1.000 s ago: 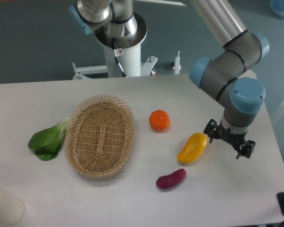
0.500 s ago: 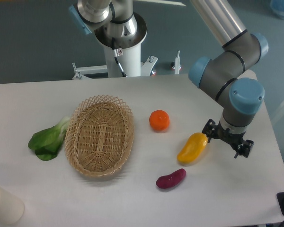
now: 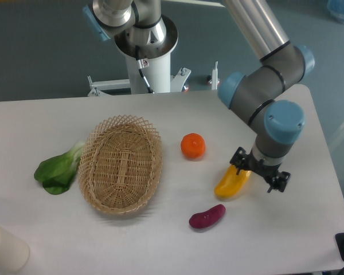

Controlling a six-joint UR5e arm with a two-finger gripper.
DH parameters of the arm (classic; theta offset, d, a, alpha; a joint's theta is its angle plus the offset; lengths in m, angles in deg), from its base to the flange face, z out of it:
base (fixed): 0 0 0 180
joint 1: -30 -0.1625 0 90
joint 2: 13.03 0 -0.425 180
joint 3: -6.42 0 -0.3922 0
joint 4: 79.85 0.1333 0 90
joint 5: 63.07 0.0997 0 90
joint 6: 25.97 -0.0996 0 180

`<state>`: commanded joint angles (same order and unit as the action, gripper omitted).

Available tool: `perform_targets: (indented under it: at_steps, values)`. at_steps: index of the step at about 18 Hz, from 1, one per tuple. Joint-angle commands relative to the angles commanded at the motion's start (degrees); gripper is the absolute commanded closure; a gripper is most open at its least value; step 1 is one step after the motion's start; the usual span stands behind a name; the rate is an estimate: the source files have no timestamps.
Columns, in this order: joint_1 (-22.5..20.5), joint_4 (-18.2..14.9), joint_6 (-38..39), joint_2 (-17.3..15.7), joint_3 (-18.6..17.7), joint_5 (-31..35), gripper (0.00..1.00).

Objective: Pick up the mango from the table
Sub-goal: 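Lower the gripper over the yellow mango, fingers straddling it, then close the gripper on the yellow mango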

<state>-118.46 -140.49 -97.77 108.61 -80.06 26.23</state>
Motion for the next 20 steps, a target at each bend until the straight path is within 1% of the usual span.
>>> perform_targets:
  at_steps: [4, 11, 12, 15, 17, 20]
  values:
    - [1.0, 0.3, 0.1, 0.1, -1.8, -0.1, 0.0]
    - [1.6, 0.8, 0.0, 1.2, -2.5, 0.0, 0.0]
    - [1.6, 1.1, 0.0, 1.3, -2.6, 0.2, 0.0]
    - [1.7, 3.3, 0.0, 1.4, -4.0, 0.9, 0.0]
    - [2.0, 4.7, 0.0, 1.5, -4.9, 2.6, 0.0]
    - [2.3, 5.1, 0.0, 1.9, -5.1, 4.8, 0.0]
